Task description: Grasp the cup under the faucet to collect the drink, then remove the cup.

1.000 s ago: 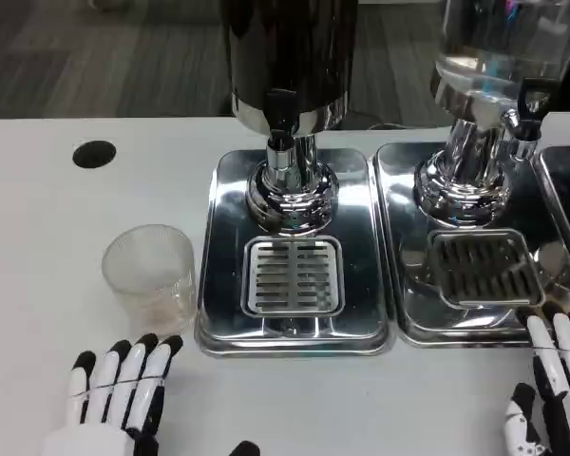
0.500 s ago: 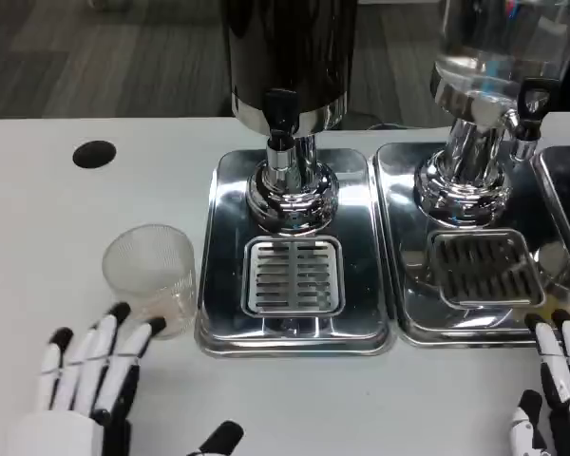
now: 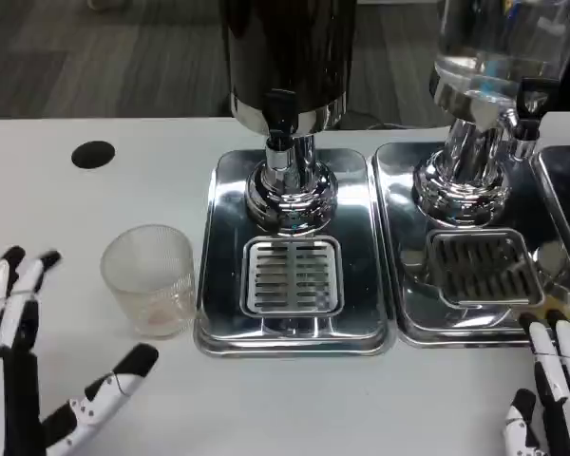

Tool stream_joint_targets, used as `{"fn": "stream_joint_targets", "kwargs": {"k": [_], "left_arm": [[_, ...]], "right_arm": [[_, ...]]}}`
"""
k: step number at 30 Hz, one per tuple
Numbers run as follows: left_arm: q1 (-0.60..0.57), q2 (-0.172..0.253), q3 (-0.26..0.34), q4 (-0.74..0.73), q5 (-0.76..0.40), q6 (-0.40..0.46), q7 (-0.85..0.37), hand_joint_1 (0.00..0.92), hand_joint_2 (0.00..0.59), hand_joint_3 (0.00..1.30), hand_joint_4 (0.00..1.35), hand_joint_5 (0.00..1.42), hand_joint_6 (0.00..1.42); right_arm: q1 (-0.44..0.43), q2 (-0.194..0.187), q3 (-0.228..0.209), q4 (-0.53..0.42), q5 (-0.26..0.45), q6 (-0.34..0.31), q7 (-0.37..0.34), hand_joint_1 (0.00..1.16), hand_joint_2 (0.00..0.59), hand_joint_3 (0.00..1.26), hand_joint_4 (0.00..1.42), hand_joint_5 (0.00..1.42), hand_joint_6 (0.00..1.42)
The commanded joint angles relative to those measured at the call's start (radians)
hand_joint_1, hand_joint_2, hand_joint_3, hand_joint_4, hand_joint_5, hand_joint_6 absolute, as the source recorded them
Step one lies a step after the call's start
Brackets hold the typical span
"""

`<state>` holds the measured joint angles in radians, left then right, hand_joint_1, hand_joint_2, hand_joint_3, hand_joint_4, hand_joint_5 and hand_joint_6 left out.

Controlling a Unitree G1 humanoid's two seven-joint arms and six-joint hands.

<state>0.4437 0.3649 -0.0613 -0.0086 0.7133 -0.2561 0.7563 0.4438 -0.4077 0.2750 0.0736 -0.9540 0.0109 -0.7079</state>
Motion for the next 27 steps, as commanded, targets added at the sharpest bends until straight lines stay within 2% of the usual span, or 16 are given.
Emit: {"fn": "stream_joint_targets", "kwargs": {"k": [1, 6, 11, 16, 22, 27], "left_arm": [[-0.097, 0.007, 0.021, 0.031, -0.018, 0.075, -0.123, 0.0, 0.024, 0.11, 0.0, 0.11, 0.07], [-0.199, 0.018, 0.027, 0.073, -0.032, 0.149, -0.241, 0.013, 0.024, 0.06, 0.0, 0.09, 0.06], [-0.267, 0.03, 0.003, 0.138, -0.016, 0.154, -0.254, 0.031, 0.024, 0.07, 0.0, 0.11, 0.08], [-0.313, 0.014, -0.023, 0.198, -0.021, 0.16, -0.258, 0.034, 0.024, 0.07, 0.0, 0.11, 0.08], [-0.368, 0.011, -0.036, 0.257, -0.057, 0.172, -0.293, 0.06, 0.029, 0.07, 0.0, 0.13, 0.1], [-0.402, 0.007, -0.056, 0.278, -0.044, 0.205, -0.317, 0.1, 0.035, 0.08, 0.0, 0.18, 0.16]], "right_arm": [[0.0, -0.004, 0.008, 0.011, 0.002, -0.009, 0.006, 0.04, 0.586, 0.05, 0.0, 0.0, 0.0], [0.002, -0.01, 0.014, 0.011, 0.003, -0.016, 0.008, 0.04, 0.586, 0.05, 0.0, 0.0, 0.0], [0.006, -0.008, 0.018, 0.013, 0.0, -0.015, 0.007, 0.04, 0.586, 0.04, 0.0, 0.0, 0.0], [0.004, -0.004, 0.025, 0.015, -0.001, -0.014, 0.008, 0.04, 0.586, 0.04, 0.0, 0.0, 0.0], [-0.002, -0.02, 0.013, 0.005, 0.004, -0.014, 0.024, 0.04, 0.586, 0.04, 0.0, 0.0, 0.0], [-0.007, -0.022, 0.013, 0.009, 0.006, -0.017, 0.031, 0.04, 0.586, 0.04, 0.0, 0.0, 0.0]]}}
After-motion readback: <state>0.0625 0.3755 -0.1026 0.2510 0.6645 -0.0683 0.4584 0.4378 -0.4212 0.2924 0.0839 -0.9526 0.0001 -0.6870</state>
